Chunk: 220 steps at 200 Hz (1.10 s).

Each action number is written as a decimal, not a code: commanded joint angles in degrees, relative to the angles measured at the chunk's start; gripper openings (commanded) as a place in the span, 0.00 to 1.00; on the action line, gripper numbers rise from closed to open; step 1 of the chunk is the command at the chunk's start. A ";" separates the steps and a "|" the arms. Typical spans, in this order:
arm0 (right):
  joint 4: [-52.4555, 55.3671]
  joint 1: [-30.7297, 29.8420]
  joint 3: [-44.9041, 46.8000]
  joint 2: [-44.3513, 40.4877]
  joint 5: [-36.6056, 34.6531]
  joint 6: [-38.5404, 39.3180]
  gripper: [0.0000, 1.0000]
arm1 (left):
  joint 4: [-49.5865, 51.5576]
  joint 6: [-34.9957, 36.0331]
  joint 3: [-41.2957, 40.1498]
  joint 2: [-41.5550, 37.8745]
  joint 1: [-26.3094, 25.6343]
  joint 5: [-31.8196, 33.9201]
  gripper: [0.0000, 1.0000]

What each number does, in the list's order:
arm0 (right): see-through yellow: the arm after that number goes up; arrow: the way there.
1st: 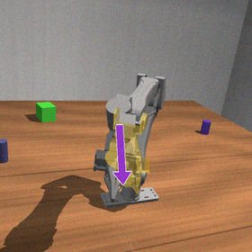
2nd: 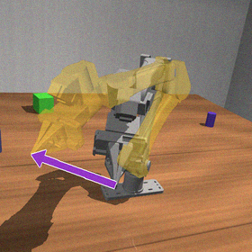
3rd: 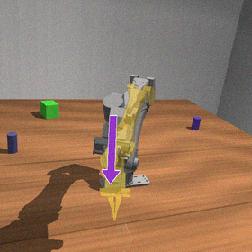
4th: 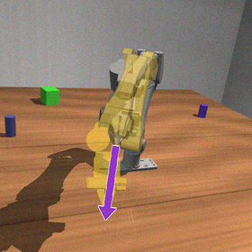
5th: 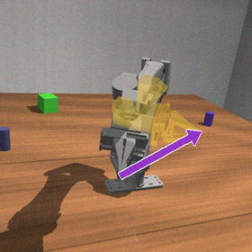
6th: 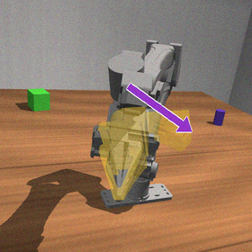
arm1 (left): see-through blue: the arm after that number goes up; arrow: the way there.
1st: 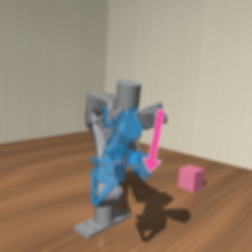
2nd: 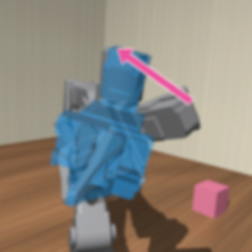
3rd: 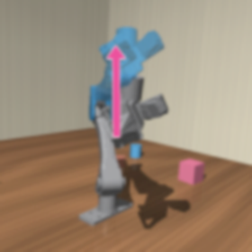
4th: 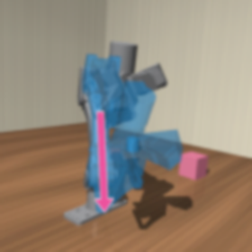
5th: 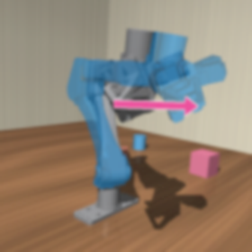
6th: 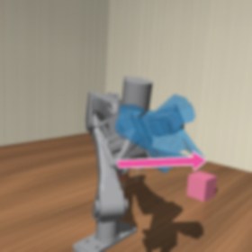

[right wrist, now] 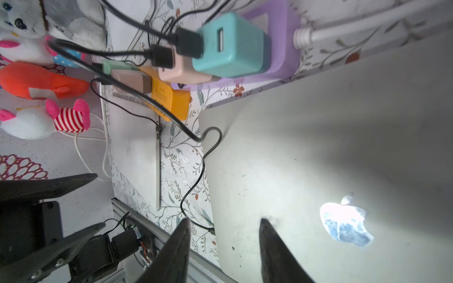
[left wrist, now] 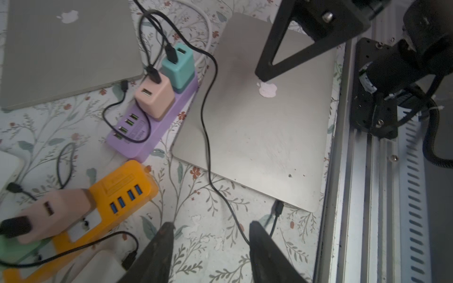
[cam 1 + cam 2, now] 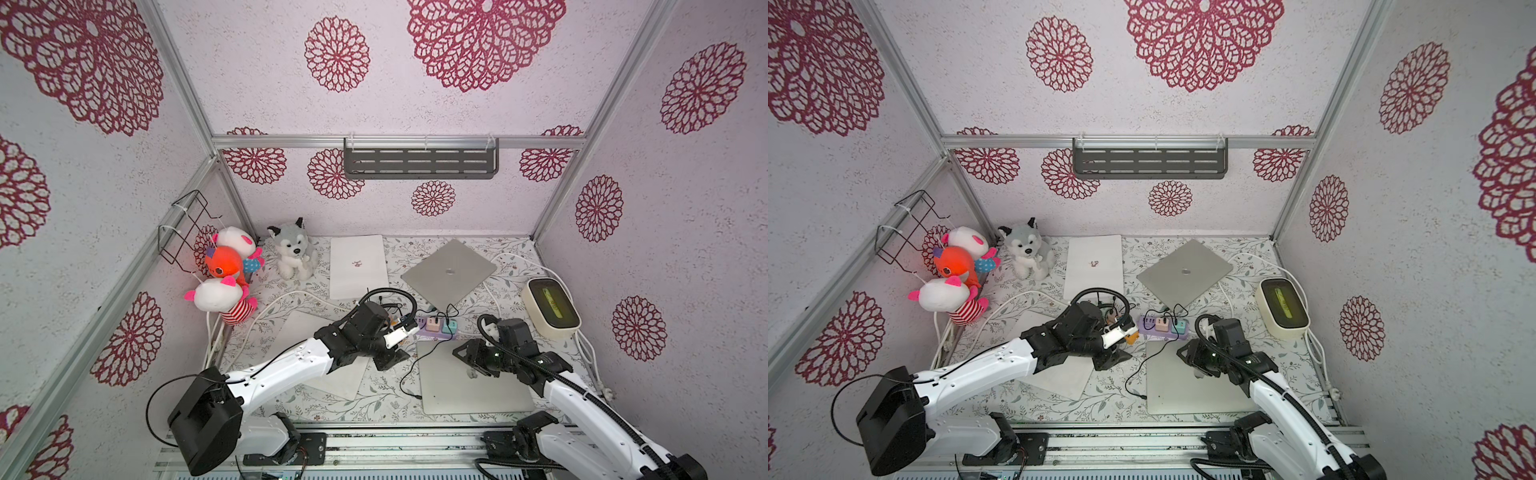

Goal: Unplug the laptop charger
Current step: Remove the charging cable from the laptop, then remove the plug from the socket.

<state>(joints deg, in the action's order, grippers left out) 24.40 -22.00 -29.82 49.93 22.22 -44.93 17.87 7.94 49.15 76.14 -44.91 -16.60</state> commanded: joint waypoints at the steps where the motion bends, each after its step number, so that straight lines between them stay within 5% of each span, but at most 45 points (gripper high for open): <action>1: 7.14 -0.62 -4.87 -1.44 -8.87 2.01 0.47 | -2.04 -6.28 2.58 -1.25 3.41 0.41 0.53; 46: 13.29 -5.18 -12.36 -1.47 -21.62 0.72 0.47 | 0.39 -17.53 7.94 0.63 6.23 3.78 0.51; 115: 16.45 -22.36 -24.73 9.95 -40.03 -6.28 0.54 | 17.90 -25.27 25.73 10.45 6.62 12.13 0.46; 184: 10.07 -29.59 -27.39 22.75 -46.93 -11.79 0.60 | 30.60 -29.20 44.67 26.59 11.70 8.18 0.42; 220: 6.57 -29.65 -27.38 26.18 -48.41 -12.76 0.61 | 35.23 -28.31 52.97 35.38 12.56 5.11 0.30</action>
<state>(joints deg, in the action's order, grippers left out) 33.61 -51.44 -55.33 75.09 -21.69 -54.39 47.53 -20.05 97.36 107.07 -32.73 -8.58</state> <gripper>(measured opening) 0.604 0.355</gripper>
